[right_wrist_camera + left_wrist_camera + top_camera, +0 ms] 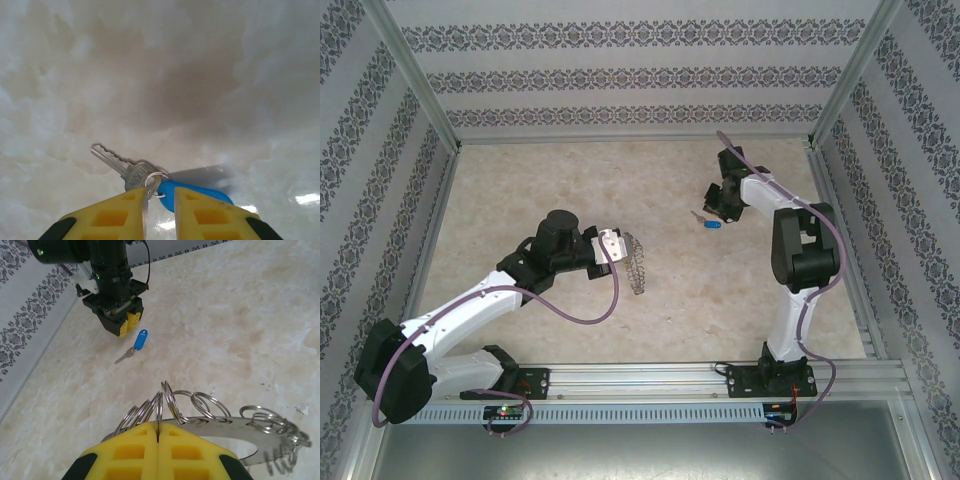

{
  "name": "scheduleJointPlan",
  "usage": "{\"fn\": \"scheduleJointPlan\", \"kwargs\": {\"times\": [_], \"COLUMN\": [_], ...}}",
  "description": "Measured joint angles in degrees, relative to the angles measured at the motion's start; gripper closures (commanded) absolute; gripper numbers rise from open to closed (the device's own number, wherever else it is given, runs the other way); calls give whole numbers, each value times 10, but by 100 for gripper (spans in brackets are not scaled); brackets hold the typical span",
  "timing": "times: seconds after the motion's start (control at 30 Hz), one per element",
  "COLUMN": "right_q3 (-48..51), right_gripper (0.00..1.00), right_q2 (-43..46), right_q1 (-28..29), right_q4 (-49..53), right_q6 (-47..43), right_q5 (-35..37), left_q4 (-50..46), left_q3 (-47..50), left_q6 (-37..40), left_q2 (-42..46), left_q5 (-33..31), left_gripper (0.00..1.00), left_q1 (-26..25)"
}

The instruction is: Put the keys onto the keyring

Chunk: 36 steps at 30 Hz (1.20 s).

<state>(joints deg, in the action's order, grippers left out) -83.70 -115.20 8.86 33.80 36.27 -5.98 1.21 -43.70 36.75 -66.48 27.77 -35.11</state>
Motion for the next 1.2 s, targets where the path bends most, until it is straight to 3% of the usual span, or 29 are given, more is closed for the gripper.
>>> {"fn": "scheduleJointPlan", "kwargs": {"times": [0.2, 0.37, 0.73, 0.83, 1.0, 1.2], "right_q3": [-19, 37, 171, 151, 29, -16], "right_gripper": [76, 78, 72, 71, 71, 63], "right_q2": [-39, -12, 104, 113, 63, 32], "right_q1": [2, 10, 75, 50, 12, 5], "right_q4": [16, -10, -10, -12, 12, 45], "right_q6": [-2, -2, -40, -97, -130, -3], "right_q5": [21, 20, -87, -79, -42, -7], "left_q4": [6, 14, 22, 23, 23, 23], "left_q3": [11, 19, 32, 36, 36, 39], "left_q6": [-8, -14, -21, -23, -24, -28], "left_q2": [0, 2, 9, 14, 19, 37], "left_q5": [0, -2, -9, -9, -9, -11], "left_gripper": [100, 100, 100, 100, 100, 100], "left_q1": [0, 0, 12, 15, 15, 15]}}
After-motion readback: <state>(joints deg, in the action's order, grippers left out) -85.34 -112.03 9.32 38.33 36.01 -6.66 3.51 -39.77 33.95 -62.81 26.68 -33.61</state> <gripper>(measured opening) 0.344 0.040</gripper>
